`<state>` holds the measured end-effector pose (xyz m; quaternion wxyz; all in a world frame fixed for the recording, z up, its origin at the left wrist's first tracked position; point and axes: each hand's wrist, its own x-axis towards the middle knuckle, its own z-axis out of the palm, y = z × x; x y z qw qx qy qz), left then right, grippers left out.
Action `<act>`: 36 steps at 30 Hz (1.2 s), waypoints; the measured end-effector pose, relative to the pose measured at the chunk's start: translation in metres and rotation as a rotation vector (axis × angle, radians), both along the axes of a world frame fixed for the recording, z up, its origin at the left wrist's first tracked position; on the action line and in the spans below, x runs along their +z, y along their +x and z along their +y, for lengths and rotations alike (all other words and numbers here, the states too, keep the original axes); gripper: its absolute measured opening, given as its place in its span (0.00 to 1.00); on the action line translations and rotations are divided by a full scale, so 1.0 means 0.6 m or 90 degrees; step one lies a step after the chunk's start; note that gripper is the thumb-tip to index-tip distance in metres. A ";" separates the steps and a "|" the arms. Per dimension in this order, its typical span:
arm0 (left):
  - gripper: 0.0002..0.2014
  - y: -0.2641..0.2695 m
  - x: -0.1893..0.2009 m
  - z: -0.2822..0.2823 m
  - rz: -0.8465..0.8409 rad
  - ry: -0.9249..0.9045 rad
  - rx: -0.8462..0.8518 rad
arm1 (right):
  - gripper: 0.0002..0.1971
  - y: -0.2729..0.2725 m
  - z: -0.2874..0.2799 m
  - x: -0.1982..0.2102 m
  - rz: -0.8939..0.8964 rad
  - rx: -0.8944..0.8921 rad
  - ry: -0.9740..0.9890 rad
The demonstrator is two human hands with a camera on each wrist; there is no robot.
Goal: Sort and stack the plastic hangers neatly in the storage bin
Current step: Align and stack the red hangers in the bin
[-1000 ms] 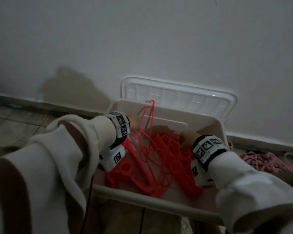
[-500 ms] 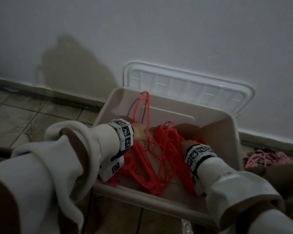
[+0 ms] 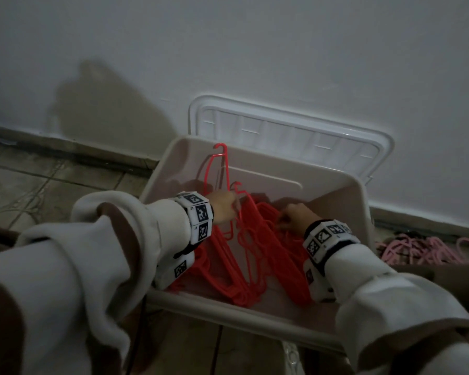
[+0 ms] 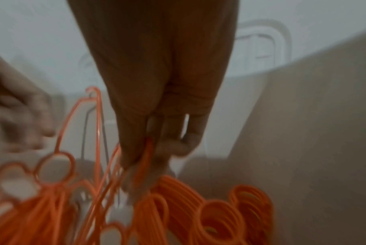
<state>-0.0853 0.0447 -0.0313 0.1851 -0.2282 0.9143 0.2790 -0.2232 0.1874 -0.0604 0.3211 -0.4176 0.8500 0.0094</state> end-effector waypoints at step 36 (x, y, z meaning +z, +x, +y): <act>0.14 0.041 0.030 -0.081 0.134 0.090 0.244 | 0.18 -0.060 0.027 -0.096 -0.010 0.052 0.288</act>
